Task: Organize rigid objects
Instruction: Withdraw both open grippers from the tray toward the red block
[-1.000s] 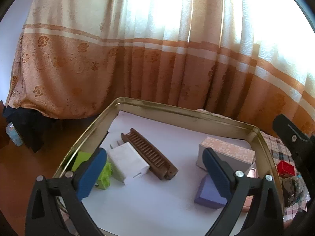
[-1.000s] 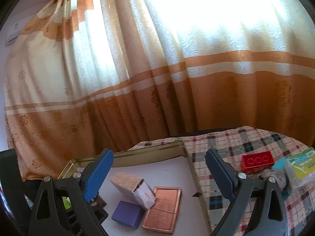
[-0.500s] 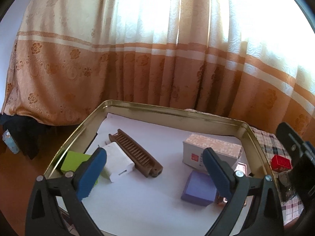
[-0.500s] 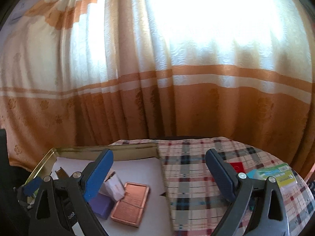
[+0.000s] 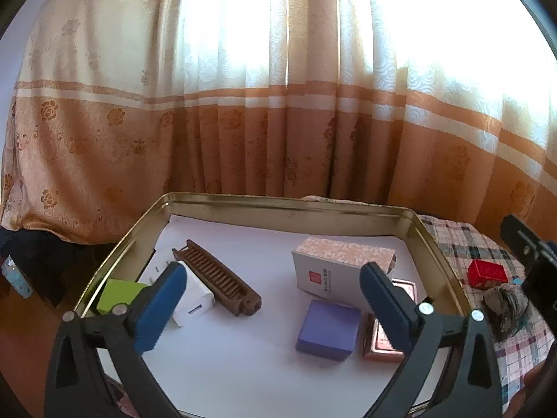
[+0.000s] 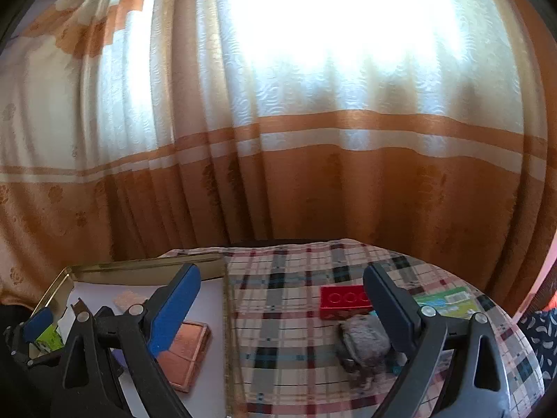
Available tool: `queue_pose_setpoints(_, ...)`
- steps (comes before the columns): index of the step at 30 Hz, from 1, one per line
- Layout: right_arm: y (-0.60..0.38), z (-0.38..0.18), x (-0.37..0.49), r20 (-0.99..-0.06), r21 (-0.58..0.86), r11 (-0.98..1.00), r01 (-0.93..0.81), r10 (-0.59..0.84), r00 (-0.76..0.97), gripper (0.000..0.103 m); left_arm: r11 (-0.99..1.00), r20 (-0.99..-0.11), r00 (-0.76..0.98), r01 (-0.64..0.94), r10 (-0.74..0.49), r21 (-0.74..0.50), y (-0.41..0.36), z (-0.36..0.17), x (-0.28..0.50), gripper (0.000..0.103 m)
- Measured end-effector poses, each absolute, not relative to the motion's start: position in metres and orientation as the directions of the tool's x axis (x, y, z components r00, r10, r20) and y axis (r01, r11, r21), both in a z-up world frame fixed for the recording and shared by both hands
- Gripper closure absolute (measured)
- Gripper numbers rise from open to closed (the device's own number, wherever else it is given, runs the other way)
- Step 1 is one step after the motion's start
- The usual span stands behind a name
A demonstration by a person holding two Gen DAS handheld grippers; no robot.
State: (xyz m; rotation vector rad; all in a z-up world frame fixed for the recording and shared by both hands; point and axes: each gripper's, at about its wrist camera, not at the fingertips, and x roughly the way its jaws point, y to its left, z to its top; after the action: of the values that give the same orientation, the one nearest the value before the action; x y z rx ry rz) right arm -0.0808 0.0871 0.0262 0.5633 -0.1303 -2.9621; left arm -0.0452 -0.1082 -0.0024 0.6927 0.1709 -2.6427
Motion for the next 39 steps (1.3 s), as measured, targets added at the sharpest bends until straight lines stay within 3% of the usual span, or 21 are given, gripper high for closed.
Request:
queue_pose_setpoints(15, 0.152, 0.026, -0.082, -0.394, 0.089, -0.995, -0.055, 0.016, -0.919, 0.007, -0.925, -0.518, -0.801, 0.376, -0.299, -0.048, -0.1, -0.006, -0.046, 0.001)
queue_pose_setpoints(23, 0.207, 0.022, -0.089, -0.444, 0.141, -0.972, -0.188, 0.107, -0.89, 0.007, -0.946, -0.498, -0.82, 0.325, -0.281, -0.001, -0.078, -0.004, -0.047, 0.001)
queue_pose_setpoints(33, 0.224, 0.012, -0.093, -0.5, 0.094, -0.978, -0.186, 0.115, -0.858, 0.007, -0.965, -0.476, -0.843, 0.256, -0.25, 0.052, -0.053, -0.001, -0.047, 0.001)
queue_pose_setpoints(39, 0.225, -0.002, -0.103, -0.589, 0.173, -0.98, -0.1, -0.022, -0.808, 0.007, -0.97, -0.473, -0.848, 0.232, -0.239, 0.075, -0.042, 0.0, -0.048, 0.001)
